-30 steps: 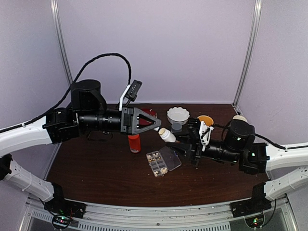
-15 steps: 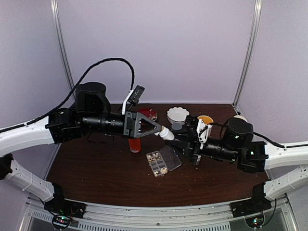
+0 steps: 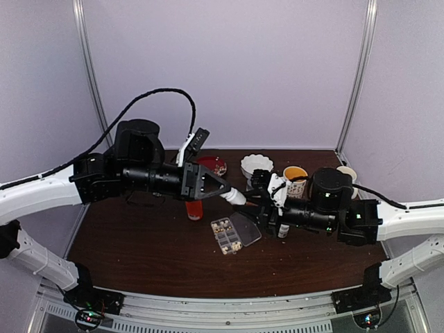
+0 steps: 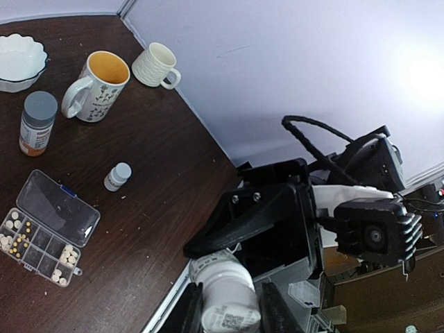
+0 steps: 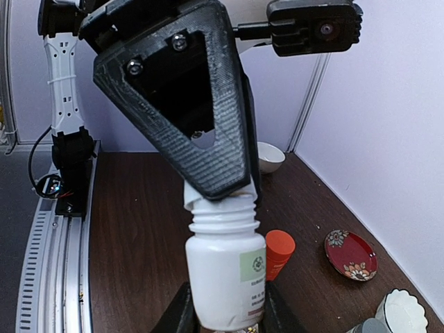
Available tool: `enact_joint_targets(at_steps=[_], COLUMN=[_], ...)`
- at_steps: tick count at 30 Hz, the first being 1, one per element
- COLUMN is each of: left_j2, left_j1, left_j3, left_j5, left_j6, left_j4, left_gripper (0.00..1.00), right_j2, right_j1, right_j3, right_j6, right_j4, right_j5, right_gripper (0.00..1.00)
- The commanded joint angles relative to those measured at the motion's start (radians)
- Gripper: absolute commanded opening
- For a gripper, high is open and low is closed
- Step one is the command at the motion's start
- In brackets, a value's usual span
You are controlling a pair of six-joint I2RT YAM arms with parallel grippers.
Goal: Sort the pills into containers
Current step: Place the lid of the pill bottle on the pill bottle.
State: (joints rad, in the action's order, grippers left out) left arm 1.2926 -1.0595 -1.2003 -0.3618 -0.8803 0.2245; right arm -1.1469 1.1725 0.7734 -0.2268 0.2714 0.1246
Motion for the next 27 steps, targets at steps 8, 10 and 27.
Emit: enact_joint_targets(at_steps=[8, 10, 27], left_j2=[0.068, 0.071, 0.099], left_j1=[-0.012, -0.011, -0.012], left_j3=[-0.008, -0.006, 0.018], left_j5=[-0.042, -0.041, -0.048], left_j6=[-0.099, -0.111, -0.214], left_j4=[-0.092, -0.104, -0.161], left_gripper=[0.25, 0.27, 0.28], right_j2=[-0.026, -0.026, -0.019], right_j1=[0.029, 0.033, 0.109], right_j3=[0.052, 0.053, 0.062], right_j6=[-0.089, -0.099, -0.229], right_j4=[-0.066, -0.076, -0.033], right_j5=[-0.087, -0.098, -0.306], right_gripper=[0.0, 0.0, 0.0])
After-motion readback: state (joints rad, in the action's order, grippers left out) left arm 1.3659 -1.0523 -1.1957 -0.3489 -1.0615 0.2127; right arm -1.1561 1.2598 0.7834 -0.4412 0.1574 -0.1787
